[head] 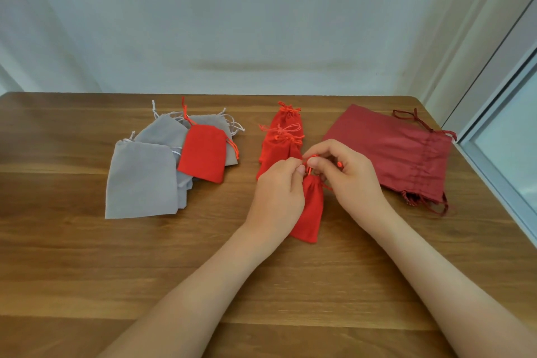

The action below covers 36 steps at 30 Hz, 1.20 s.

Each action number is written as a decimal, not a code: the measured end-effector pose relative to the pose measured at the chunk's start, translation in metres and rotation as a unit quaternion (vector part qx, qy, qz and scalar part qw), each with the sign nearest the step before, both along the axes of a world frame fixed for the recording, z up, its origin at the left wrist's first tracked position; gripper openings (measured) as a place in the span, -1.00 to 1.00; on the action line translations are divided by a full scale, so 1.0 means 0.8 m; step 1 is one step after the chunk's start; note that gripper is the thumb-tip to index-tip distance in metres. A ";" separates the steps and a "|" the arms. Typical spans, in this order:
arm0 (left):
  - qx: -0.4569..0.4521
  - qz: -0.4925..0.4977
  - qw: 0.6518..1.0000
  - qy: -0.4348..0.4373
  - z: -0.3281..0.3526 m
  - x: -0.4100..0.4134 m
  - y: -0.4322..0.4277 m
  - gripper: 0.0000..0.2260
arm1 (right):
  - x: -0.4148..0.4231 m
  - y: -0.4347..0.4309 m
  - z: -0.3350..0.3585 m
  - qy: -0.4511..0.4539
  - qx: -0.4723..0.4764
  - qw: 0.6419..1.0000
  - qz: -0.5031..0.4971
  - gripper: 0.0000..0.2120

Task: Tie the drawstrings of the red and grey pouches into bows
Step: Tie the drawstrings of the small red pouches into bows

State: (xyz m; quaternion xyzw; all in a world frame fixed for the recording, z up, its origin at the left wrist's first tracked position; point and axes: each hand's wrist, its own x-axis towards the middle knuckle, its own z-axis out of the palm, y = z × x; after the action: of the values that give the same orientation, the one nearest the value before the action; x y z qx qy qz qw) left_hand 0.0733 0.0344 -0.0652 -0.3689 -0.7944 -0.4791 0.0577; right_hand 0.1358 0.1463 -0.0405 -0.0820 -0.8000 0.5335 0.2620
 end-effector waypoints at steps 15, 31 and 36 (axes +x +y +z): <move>-0.031 -0.066 0.997 -0.003 0.008 0.001 -0.002 -0.81 | 0.000 0.002 0.002 0.019 -0.035 0.999 0.026 -0.73; 0.151 0.016 0.965 -0.215 0.013 -0.003 -0.002 -0.82 | -0.002 0.010 -0.003 -0.120 0.111 0.986 0.026 -0.88; 0.283 -0.056 0.871 -0.398 0.030 0.006 -0.001 -0.83 | -0.001 0.012 0.000 -0.123 0.103 0.987 0.032 -0.81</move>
State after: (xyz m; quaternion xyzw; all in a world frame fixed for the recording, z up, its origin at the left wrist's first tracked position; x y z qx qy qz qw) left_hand 0.0782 0.0339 -0.0412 -0.1587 -0.5586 -0.7921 -0.1879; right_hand 0.1352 0.1559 -0.0402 -0.0935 -0.8788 0.4427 0.1516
